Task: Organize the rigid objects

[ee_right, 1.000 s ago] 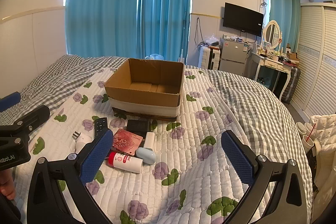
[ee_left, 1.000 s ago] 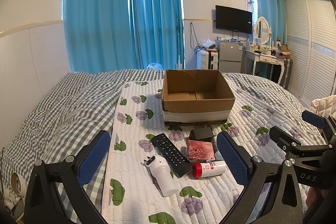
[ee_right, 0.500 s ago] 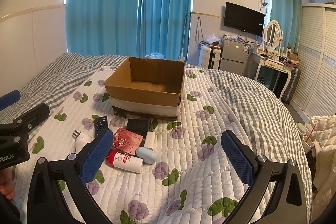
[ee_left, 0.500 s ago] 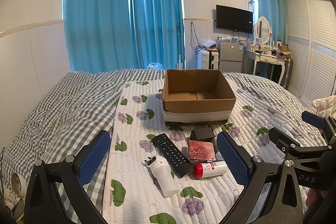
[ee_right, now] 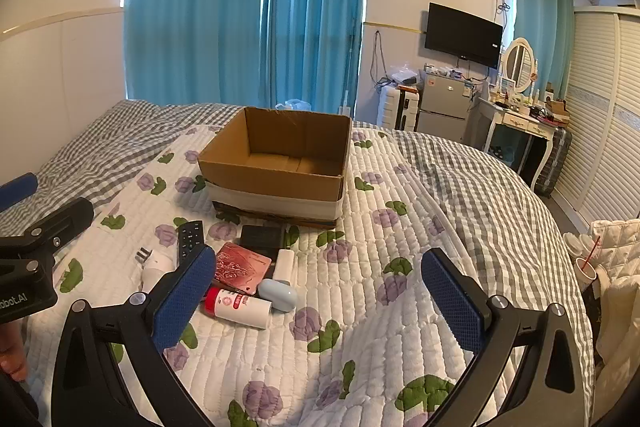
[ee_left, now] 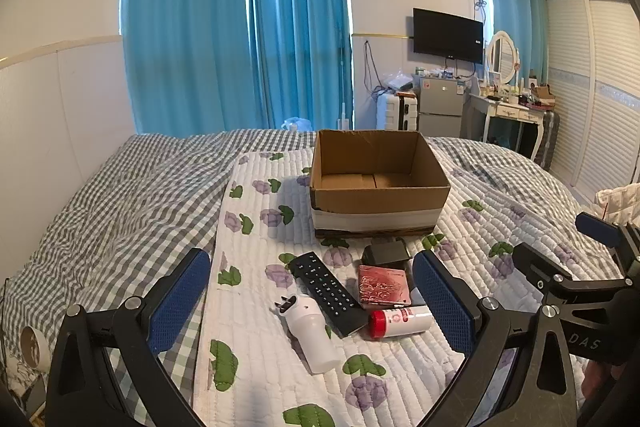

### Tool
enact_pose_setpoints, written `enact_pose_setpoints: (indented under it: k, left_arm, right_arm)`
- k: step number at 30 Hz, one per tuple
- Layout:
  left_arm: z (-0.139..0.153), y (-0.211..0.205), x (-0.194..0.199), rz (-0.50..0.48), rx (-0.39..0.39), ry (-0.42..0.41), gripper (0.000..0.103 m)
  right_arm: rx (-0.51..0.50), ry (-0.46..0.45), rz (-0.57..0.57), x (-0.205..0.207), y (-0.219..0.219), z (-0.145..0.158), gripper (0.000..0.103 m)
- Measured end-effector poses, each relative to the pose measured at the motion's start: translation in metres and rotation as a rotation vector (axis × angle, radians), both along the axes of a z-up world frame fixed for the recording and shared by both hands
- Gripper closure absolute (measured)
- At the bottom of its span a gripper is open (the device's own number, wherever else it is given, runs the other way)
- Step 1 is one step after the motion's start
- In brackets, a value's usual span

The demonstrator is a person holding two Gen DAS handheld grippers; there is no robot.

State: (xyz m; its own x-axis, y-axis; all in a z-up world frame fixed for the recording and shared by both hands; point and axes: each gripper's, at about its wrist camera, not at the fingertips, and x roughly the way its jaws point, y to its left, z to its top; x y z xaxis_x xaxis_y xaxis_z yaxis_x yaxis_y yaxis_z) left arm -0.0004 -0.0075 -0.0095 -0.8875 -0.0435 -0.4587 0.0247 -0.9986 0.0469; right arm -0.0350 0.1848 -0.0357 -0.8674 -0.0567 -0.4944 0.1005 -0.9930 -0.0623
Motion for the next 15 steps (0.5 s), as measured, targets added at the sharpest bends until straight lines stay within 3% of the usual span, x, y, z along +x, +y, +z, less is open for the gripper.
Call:
enact_pose_setpoints:
  k: [11,15]
  left_arm:
    - [0.014,0.001,-0.006,0.021,-0.065,-0.010,0.000]
    - [0.010,-0.004,-0.022,0.023,-0.105,-0.051,0.000]
  right_arm:
    - [0.059,-0.015,0.039,-0.008,-0.009,0.014,0.000]
    - [0.098,-0.070,0.078,-0.029,-0.016,0.014,0.000]
